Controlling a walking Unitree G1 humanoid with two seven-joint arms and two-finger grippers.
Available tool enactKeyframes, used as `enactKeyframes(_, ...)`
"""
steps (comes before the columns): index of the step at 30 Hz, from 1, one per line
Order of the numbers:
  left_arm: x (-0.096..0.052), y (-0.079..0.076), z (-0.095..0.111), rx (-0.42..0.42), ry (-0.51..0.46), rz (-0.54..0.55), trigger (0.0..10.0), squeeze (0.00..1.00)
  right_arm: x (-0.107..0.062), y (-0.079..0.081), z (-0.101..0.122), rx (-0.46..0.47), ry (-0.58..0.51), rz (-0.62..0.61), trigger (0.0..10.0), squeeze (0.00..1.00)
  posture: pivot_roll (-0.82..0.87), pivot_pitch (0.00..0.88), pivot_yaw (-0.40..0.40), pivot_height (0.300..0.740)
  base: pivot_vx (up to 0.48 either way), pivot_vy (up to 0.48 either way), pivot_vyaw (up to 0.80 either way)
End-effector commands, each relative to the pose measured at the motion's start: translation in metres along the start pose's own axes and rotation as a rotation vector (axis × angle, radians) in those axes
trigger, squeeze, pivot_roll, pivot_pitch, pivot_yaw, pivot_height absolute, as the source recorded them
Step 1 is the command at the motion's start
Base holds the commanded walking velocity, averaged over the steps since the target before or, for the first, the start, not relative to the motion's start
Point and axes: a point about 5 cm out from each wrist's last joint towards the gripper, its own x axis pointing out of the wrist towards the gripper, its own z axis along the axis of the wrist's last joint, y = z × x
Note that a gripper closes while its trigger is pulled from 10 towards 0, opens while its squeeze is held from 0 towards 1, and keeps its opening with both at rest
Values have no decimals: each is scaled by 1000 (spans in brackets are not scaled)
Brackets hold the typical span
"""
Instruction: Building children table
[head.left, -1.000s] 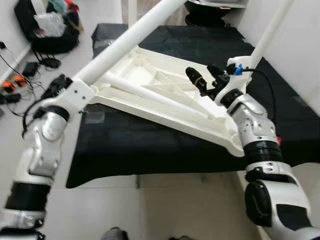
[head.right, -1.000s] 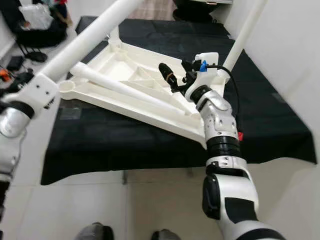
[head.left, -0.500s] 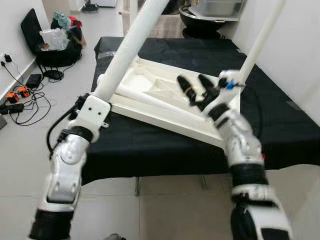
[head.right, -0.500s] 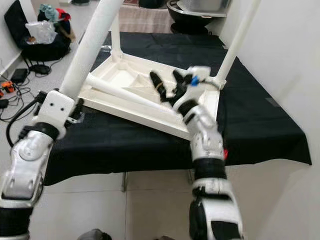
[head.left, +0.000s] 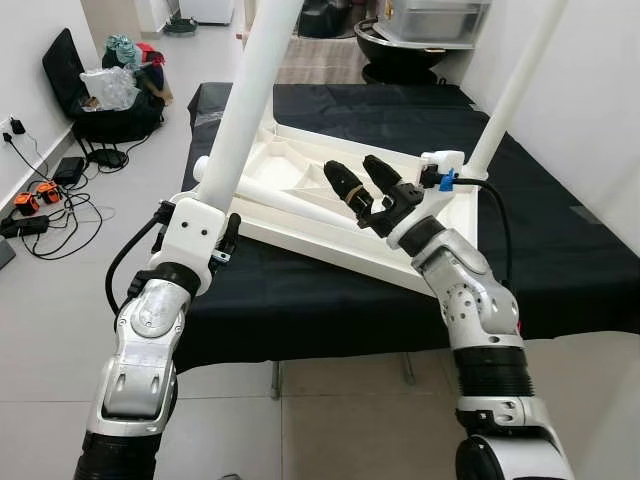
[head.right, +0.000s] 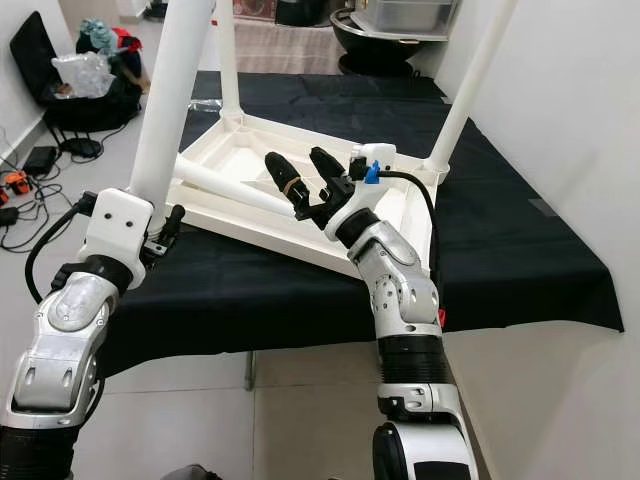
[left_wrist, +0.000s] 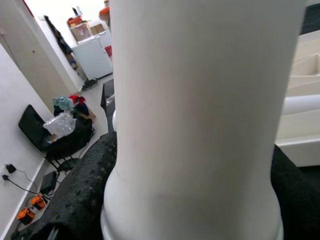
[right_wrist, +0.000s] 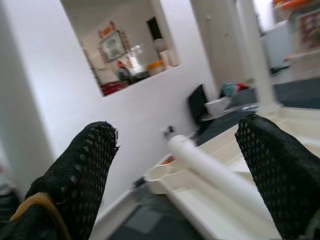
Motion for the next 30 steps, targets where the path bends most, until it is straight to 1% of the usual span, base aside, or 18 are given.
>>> enactKeyframes(1,-3,-10,-2,-37,15,-42,10000,0,-3,9,3,32,-7,79,10000,0,28,7,-62,740,0,0,0)
enactKeyframes(2,-3,-10,-2,-37,15,-42,10000,0,-3,9,3,32,-7,79,10000,0,28,7,-62,740,0,0,0)
enactKeyframes(5,-5,-16,-2,-46,32,-62,10000,0,-3,20,4,35,-15,115,10000,0,25,6,-59,740,0,0,0)
enactKeyframes(7,-5,-16,-2,-46,32,-62,10000,0,-3,20,4,35,-15,115,10000,0,25,6,-59,740,0,0,0)
enactKeyframes(9,-6,-19,-5,-39,58,-82,10000,0,-2,30,7,31,-25,162,10000,0,27,13,-57,740,0,0,0)
enactKeyframes(10,-6,-19,-5,-39,58,-82,10000,0,-2,30,7,31,-25,162,10000,0,27,13,-57,740,0,0,0)
enactKeyframes(12,-6,-20,-7,-35,74,-94,10000,0,0,37,10,26,-28,196,10000,0,26,17,-56,740,0,0,0)
enactKeyframes(13,-6,-20,-7,-35,74,-94,10000,0,0,37,10,26,-28,196,10000,0,26,17,-56,740,0,0,0)
enactKeyframes(15,-6,-22,-10,-58,99,-105,10000,0,4,45,11,15,-29,214,10000,0,27,24,-54,740,0,0,0)
enactKeyframes(16,-6,-23,-10,-49,101,-113,10000,0,5,47,11,4,-25,218,10000,0,28,26,-50,740,0,0,0)
enactKeyframes(20,-6,-25,-10,-43,106,-129,10000,0,7,48,10,-4,-20,213,10000,0,28,27,-50,740,0,0,0)
enactKeyframes(21,-6,-28,-8,-30,103,-151,10000,0,10,49,9,-9,-13,212,10000,0,30,35,-48,740,0,0,0)
enactKeyframes(24,-6,-30,-8,-23,101,-162,10000,0,12,50,7,-12,-5,212,10000,0,30,38,-47,740,0,0,0)
enactKeyframes(25,-5,-33,-6,-16,94,-177,10000,0,16,51,4,-10,9,200,10000,0,30,44,-47,740,0,0,0)
enactKeyframes(28,-5,-33,-6,-16,94,-177,10000,0,16,51,4,-10,9,200,10000,0,30,44,-47,740,0,0,0)
enactKeyframes(29,-5,-36,-3,2,82,-195,10000,0,19,52,0,-7,28,192,10000,0,32,47,-47,740,0,0,0)
enactKeyframes(30,-5,-36,-3,2,82,-195,10000,0,19,52,0,-7,28,192,10000,0,32,47,-47,740,0,0,0)
